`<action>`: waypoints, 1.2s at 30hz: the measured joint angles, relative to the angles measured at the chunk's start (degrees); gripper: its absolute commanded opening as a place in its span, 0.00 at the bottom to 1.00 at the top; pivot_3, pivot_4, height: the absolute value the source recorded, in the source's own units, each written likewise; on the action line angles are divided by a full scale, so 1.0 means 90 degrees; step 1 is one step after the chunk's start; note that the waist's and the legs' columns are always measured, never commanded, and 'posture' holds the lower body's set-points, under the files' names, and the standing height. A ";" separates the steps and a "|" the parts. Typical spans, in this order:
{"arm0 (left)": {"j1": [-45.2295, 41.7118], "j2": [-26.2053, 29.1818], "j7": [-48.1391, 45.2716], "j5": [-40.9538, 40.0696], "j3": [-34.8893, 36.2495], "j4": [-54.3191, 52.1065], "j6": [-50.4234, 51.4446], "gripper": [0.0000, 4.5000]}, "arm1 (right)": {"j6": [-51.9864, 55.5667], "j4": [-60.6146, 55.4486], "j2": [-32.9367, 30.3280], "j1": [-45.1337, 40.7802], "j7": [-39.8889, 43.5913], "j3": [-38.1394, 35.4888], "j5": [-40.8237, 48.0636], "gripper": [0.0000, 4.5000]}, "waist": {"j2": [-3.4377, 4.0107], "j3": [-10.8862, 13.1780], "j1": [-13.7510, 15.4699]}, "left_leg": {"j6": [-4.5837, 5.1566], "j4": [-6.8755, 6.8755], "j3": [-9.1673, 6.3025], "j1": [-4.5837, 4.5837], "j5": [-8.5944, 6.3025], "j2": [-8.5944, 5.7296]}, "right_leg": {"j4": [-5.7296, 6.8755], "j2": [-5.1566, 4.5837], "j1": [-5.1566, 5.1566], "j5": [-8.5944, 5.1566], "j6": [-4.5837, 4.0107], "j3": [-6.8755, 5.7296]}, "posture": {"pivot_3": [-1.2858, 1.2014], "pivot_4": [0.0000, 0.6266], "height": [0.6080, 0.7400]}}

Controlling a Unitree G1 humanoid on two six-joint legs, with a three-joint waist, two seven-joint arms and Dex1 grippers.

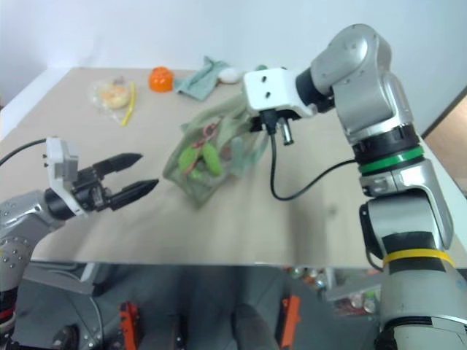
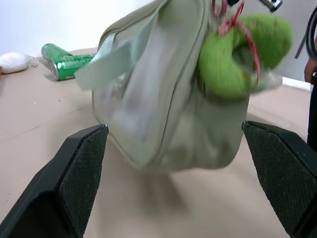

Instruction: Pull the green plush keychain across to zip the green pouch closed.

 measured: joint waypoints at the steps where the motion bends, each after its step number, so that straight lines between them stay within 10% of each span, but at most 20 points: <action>1: -0.0014 -0.0004 -0.0035 0.0026 -0.0019 0.0040 -0.0008 1.00 | 0.0200 -0.0192 -0.0082 0.0024 0.0007 0.0000 0.0005 0.01 | 0.0001 0.0001 0.0002 | 0.0000 -0.0001 0.0000 0.0000 -0.0001 0.0000 | 0.0004 0.0000 -0.0003 -0.0002 -0.0004 0.0000 | 0.52 0.24 1.00; 18: -0.0403 -0.0077 -0.0238 0.0091 -0.0189 0.0115 -0.0031 1.00 | 0.0830 -0.0505 0.1183 0.0280 -0.1044 0.0284 0.0193 0.01 | 0.0003 0.0002 -0.0025 | -0.0003 0.0004 -0.0028 -0.0002 0.0001 -0.0009 | 0.0048 0.0004 -0.0004 -0.0018 -0.0014 -0.0004 | 0.52 0.24 1.00; 29: -0.0392 -0.0140 0.0087 0.0134 -0.0090 -0.0096 -0.0140 1.00 | 0.0990 -0.0428 0.1334 0.0787 -0.1318 -0.0317 0.1113 0.88 | 0.0003 0.0002 0.0005 | -0.0003 0.0002 -0.0040 -0.0002 0.0001 -0.0009 | 0.0049 0.0008 -0.0002 -0.0019 -0.0018 -0.0010 | 0.52 0.24 1.00; 36: -0.0201 -0.0237 0.0162 0.0338 0.0015 -0.0008 -0.0325 1.00 | 0.1048 -0.0753 0.0911 0.1171 -0.1132 -0.0938 0.2002 0.88 | 0.0003 0.0002 0.0011 | -0.0003 0.0002 -0.0040 -0.0003 0.0001 -0.0014 | 0.0048 0.0003 0.0001 -0.0024 -0.0010 -0.0011 | 0.52 0.24 1.00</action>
